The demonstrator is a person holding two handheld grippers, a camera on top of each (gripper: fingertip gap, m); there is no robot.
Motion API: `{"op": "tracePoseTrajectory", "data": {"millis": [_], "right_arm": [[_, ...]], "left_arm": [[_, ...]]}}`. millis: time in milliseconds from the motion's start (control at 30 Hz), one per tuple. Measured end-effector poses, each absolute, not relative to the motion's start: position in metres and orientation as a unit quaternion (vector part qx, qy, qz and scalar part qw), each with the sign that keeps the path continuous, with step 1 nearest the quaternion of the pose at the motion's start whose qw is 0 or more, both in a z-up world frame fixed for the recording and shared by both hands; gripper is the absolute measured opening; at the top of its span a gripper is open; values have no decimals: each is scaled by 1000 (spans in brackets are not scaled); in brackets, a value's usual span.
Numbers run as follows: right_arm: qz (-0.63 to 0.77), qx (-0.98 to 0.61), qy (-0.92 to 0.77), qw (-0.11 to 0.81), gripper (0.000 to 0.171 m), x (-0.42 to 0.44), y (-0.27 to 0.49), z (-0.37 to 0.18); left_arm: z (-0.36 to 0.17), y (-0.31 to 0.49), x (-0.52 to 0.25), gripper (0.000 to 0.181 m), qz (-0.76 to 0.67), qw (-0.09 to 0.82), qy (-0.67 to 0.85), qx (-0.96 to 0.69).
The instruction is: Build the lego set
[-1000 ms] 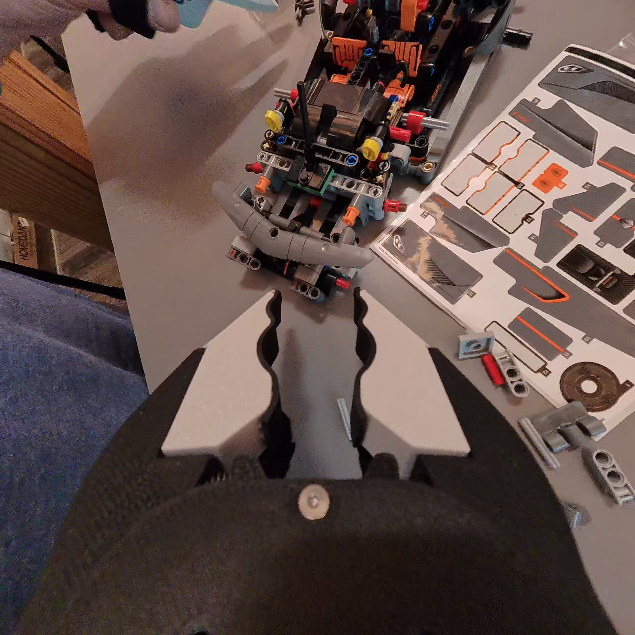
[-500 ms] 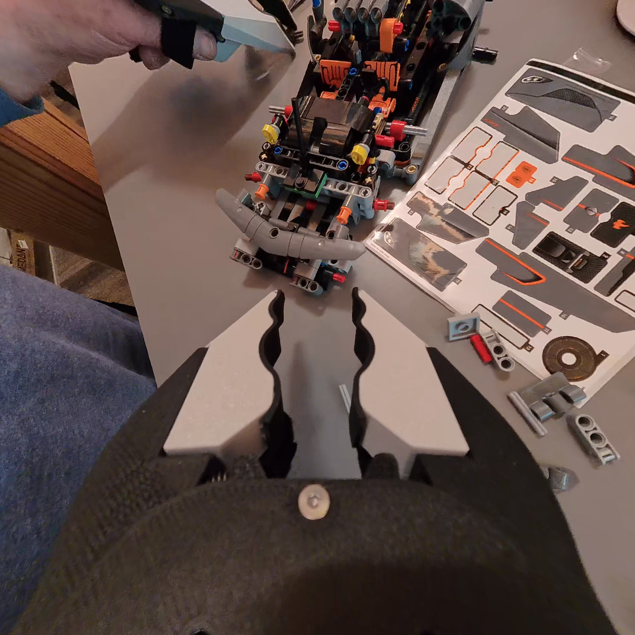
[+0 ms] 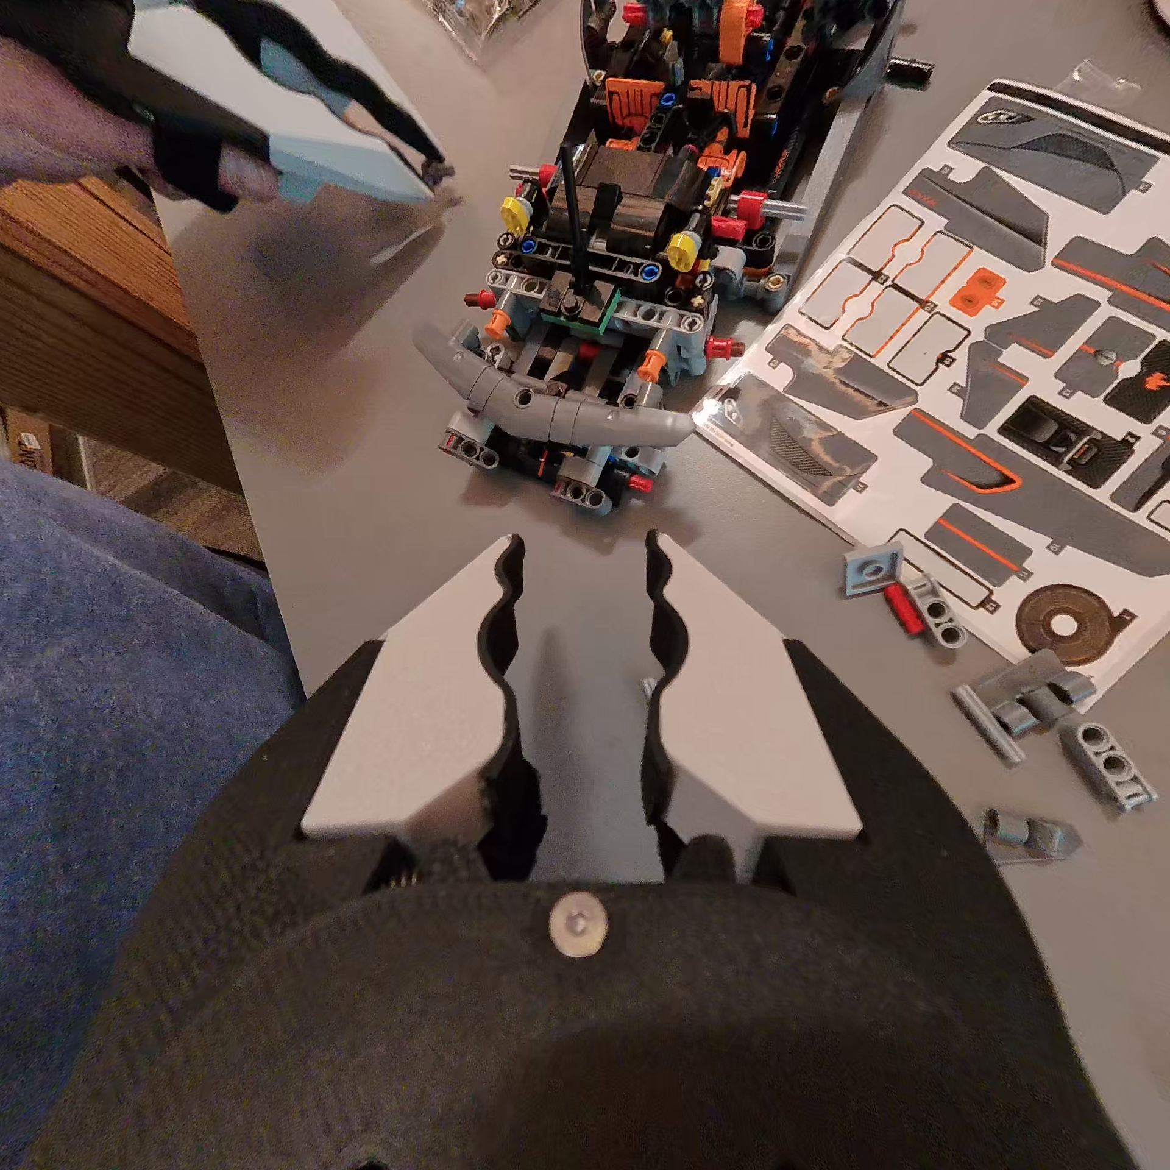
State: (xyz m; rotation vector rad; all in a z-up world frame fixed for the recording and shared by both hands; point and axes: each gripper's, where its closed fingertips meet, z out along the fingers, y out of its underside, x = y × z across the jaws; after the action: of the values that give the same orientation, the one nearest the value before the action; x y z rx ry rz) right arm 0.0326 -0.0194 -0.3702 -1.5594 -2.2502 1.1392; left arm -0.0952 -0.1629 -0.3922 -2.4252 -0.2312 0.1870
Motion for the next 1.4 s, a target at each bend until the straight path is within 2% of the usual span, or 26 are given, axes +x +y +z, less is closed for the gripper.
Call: {"op": "tracePoseTrajectory", "data": {"millis": [100, 200, 367, 533, 700, 1133, 1400], "right_arm": [[383, -522, -758, 85, 38, 31, -22, -371], [375, -518, -763, 91, 41, 32, -24, -370], [362, -526, -764, 97, 43, 38, -26, -372], [358, -564, -741, 74, 30, 40, -32, -382], [335, -587, -733, 77, 44, 32, -30, -393], [349, -582, -728, 97, 32, 10, -33, -395], [354, -578, -729, 97, 41, 10, -10, -384]], "left_arm": [[-401, -163, -89, 15, 75, 341, -89, -933], [-398, -165, -90, 25, 69, 341, -92, -933], [-374, -169, -112, 31, 88, 362, -73, -925], [-351, -147, -157, 31, 121, 371, -39, -920], [-367, -130, -187, 32, 104, 339, -18, -935], [-389, -110, -169, 27, 28, 340, 27, -940], [-380, -118, -177, 28, 30, 351, 13, -936]]}}
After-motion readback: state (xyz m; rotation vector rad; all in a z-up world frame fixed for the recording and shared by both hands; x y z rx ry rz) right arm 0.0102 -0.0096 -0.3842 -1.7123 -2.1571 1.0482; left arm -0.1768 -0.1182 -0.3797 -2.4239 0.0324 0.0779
